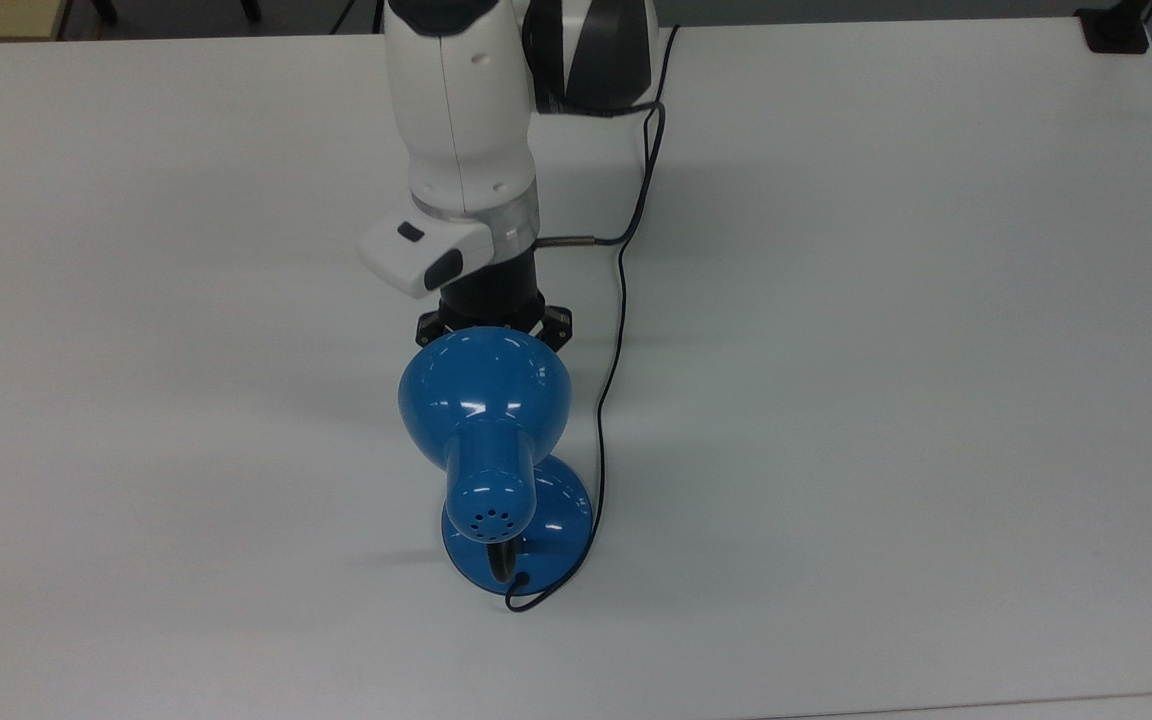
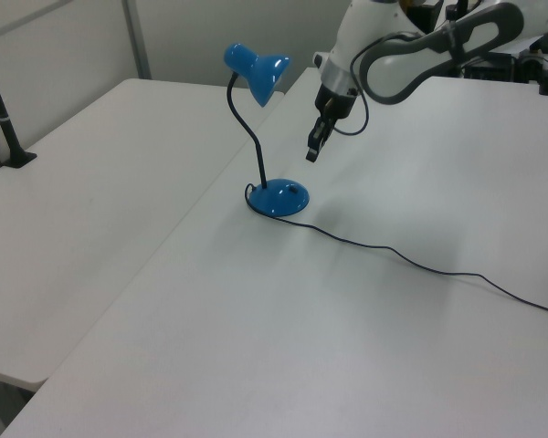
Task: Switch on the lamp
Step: 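Lower the closed gripper down onto the switch on the lamp base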
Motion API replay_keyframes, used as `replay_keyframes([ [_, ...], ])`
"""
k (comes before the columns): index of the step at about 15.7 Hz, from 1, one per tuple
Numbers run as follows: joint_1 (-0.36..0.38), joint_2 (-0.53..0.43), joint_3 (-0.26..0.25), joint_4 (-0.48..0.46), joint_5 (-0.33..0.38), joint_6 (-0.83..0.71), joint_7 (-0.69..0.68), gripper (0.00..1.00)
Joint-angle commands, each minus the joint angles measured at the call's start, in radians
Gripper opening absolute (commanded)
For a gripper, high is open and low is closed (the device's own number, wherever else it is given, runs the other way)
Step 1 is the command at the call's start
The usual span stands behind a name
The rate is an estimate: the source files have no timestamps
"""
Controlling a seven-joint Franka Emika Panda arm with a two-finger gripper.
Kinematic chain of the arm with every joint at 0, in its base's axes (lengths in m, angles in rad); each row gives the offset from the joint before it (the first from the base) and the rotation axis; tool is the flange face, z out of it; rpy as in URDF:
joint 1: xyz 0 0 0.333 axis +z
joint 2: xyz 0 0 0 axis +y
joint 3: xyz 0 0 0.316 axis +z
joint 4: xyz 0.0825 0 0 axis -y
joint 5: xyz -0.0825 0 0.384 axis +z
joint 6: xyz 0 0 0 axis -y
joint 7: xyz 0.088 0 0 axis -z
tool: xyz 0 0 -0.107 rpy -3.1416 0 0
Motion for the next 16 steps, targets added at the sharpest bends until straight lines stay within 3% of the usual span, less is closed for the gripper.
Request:
replay_keyframes([
  [1,0.021,0.072,-0.023,0.069,0.012,0.015,0.02,0.0],
  [5,0.038,0.123,-0.023,0.113,0.01,0.025,0.02,0.0],
  [16,0.04,0.181,-0.023,0.118,0.007,0.133,0.019,0.0],
])
